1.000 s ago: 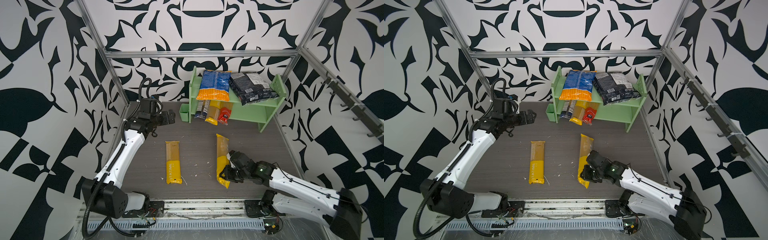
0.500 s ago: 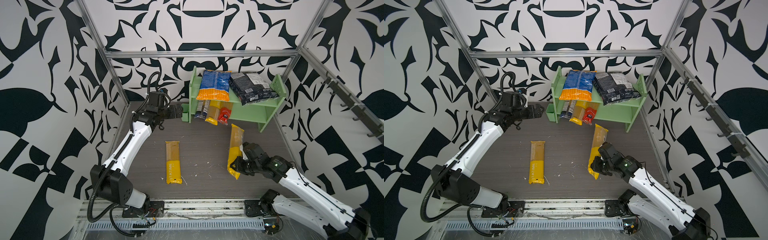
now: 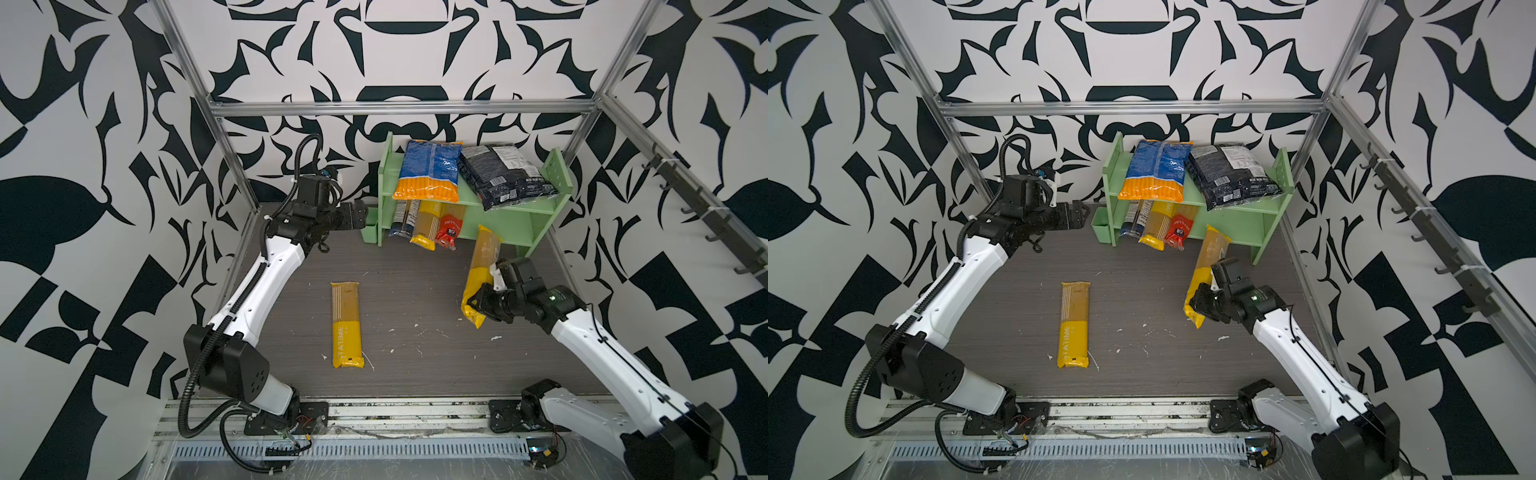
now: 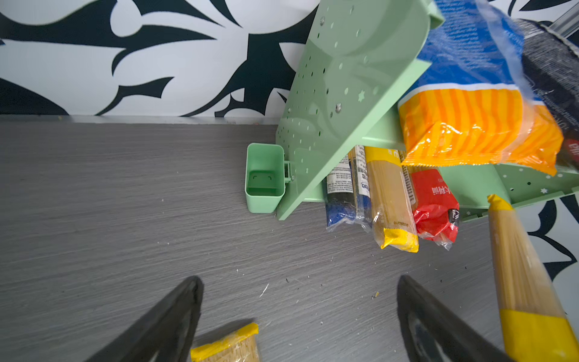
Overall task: Place and organize the pasta boxes and bags onto the shelf
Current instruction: 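Carry the upright pack with the right gripper to the shelf's lower tier, then lower the pack beside the red pack and open the right gripper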
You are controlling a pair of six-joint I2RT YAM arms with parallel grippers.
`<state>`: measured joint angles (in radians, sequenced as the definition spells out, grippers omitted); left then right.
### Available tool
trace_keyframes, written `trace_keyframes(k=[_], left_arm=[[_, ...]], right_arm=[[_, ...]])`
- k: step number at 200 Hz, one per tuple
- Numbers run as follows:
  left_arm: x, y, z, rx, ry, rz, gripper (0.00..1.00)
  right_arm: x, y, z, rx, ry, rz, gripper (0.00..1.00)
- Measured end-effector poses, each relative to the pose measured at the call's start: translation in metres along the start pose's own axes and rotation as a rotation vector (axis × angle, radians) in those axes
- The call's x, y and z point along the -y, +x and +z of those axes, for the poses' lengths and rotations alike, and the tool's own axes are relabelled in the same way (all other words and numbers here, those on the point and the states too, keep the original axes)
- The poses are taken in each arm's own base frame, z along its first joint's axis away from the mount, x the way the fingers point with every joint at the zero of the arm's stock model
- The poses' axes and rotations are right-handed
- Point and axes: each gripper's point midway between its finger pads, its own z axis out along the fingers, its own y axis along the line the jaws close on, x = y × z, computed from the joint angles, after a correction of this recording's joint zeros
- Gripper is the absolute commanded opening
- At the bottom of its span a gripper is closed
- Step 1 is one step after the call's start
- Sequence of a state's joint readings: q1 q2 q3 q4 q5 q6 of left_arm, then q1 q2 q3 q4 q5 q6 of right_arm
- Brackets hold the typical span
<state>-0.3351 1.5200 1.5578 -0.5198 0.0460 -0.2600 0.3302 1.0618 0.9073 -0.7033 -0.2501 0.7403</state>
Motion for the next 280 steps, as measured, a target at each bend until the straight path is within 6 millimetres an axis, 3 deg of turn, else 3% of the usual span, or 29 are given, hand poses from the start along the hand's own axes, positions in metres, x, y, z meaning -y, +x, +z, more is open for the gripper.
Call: trace_keyframes(k=[51,164,192,280], left_arm=[[-0.003,0.0,0.0,-0.001,-0.016,0.035,0.99],[-0.011,0.003,-0.001,-0.012,-0.056,0.066,0.99],[-0.014,0.004,-0.001,-0.015,-0.062,0.067,0.99],[-0.022,-0.003,-0.005,-0.004,-0.081,0.06,0.99]], right_arm=[[-0.014,-0.057,0.003,0.067,-0.055,0.004,0.0],[-0.015,-0.145,0.033,0.109,-0.131,0.063,0.0],[-0.015,-0.161,0.039,0.12,-0.154,0.069,0.0],[-0.017,-0.183,0.071,0.086,-0.207,0.11,0.0]])
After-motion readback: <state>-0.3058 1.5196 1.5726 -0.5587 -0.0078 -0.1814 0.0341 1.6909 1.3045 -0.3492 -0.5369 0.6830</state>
